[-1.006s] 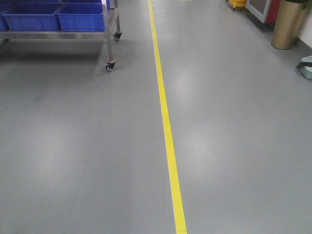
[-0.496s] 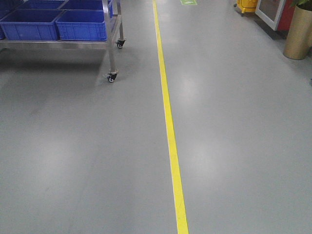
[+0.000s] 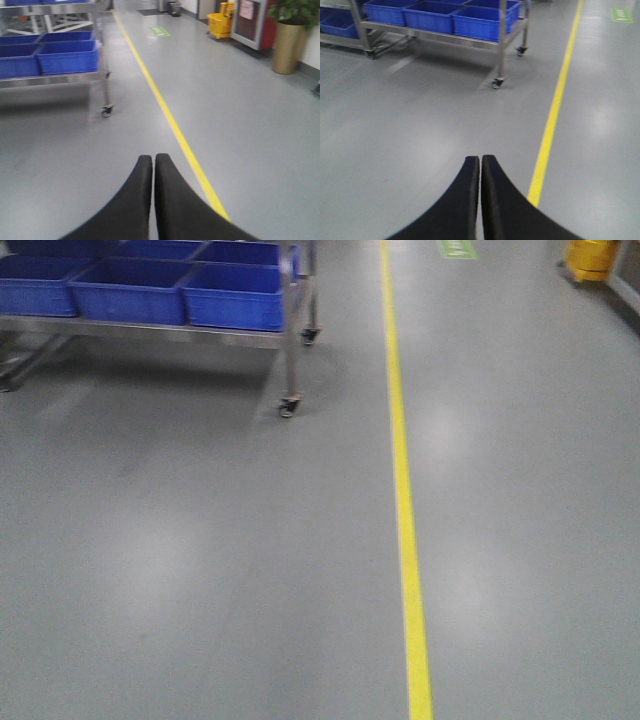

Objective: Move and align brake pads A on conveyor
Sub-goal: 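Drive the base away from the conveyor down the corridor, then position the base at the shiny steel table with two brake pads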

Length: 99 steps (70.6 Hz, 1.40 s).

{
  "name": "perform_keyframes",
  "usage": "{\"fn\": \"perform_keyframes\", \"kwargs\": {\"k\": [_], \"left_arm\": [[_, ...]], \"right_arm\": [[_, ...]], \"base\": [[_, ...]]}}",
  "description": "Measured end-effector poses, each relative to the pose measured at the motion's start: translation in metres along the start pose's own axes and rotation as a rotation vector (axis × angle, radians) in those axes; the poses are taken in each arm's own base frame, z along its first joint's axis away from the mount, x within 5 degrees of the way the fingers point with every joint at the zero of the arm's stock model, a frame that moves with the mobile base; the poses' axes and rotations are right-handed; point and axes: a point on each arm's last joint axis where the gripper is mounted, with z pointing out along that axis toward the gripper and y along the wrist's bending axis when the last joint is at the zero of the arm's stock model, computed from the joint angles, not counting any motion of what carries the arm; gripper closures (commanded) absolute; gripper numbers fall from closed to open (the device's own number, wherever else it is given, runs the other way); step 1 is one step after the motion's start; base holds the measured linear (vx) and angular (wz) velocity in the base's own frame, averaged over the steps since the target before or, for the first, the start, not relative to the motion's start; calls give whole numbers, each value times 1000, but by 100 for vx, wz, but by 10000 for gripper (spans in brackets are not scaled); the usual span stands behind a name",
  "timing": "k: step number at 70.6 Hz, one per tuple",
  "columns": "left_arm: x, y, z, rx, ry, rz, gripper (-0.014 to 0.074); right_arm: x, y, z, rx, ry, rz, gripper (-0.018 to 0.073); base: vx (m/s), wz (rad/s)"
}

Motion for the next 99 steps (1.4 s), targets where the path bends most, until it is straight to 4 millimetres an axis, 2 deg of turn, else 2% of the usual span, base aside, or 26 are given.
{"fn": "perform_keyframes", "kwargs": {"k": [99], "left_arm": [[0,0,0,0,0,1,603]], "right_arm": [[0,0,0,0,0,0,568]], "base": [[10,85]]}}
